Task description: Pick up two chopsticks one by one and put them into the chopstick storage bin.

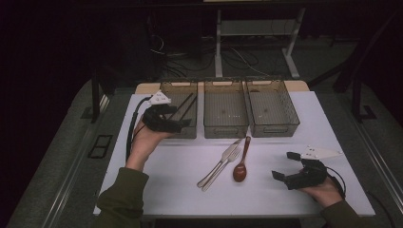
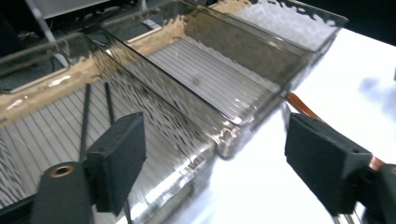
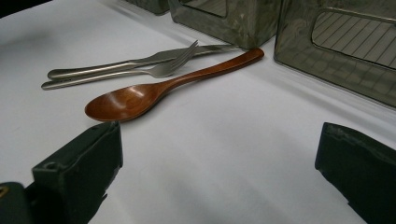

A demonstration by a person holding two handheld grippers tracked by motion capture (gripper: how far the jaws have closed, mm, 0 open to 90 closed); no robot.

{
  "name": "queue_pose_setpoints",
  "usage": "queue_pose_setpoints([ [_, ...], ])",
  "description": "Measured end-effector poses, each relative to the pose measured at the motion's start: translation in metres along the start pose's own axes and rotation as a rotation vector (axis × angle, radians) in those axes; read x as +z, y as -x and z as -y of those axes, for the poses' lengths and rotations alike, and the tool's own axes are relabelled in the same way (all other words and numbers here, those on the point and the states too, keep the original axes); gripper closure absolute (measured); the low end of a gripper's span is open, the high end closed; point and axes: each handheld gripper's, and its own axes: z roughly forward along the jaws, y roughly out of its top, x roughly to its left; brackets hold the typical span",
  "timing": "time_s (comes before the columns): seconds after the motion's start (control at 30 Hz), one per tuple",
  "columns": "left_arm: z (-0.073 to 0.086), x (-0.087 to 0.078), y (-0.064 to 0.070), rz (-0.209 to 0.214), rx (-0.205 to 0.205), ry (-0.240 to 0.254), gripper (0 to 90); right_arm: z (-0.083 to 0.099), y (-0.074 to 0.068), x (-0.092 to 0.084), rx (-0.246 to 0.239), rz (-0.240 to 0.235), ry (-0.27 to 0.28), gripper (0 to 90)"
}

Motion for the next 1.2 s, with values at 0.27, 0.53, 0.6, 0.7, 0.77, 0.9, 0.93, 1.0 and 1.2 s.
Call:
queue_pose_setpoints([
  [0.27,0.038,-0.006,0.022,0.026,-0.010,0.019,14.7,0.000,0.000,0.001,0.003,-0.002,-0.004,0.2],
  [0.53,0.068,-0.010,0.037,0.039,-0.012,0.021,11.2,-0.001,0.000,0.000,-0.002,-0.003,-0.003,0.2],
  [0.6,0.074,-0.011,0.041,0.047,-0.010,0.026,9.3,-0.001,0.000,0.000,-0.003,-0.004,-0.002,0.2],
  [0.7,0.082,-0.014,0.045,0.052,-0.005,0.033,7.1,-0.001,0.000,0.000,-0.002,-0.005,-0.002,0.2],
  [0.77,0.087,-0.015,0.047,0.054,0.002,0.042,5.3,-0.001,0.000,0.000,-0.002,-0.006,-0.003,0.3],
  [0.9,0.096,-0.017,0.052,0.072,-0.004,0.055,1.0,-0.001,-0.001,0.001,-0.005,-0.010,-0.005,0.3],
  [0.93,0.098,-0.017,0.053,0.077,-0.006,0.054,0.0,-0.001,-0.001,0.001,-0.005,-0.011,-0.007,0.3],
  [1.0,0.104,-0.016,0.057,0.086,-0.014,0.052,0.0,-0.001,-0.001,0.001,-0.006,-0.013,-0.009,0.3],
  [1.2,0.117,-0.013,0.065,0.111,-0.006,0.017,0.0,-0.001,-0.001,0.001,-0.005,-0.016,-0.012,0.3],
])
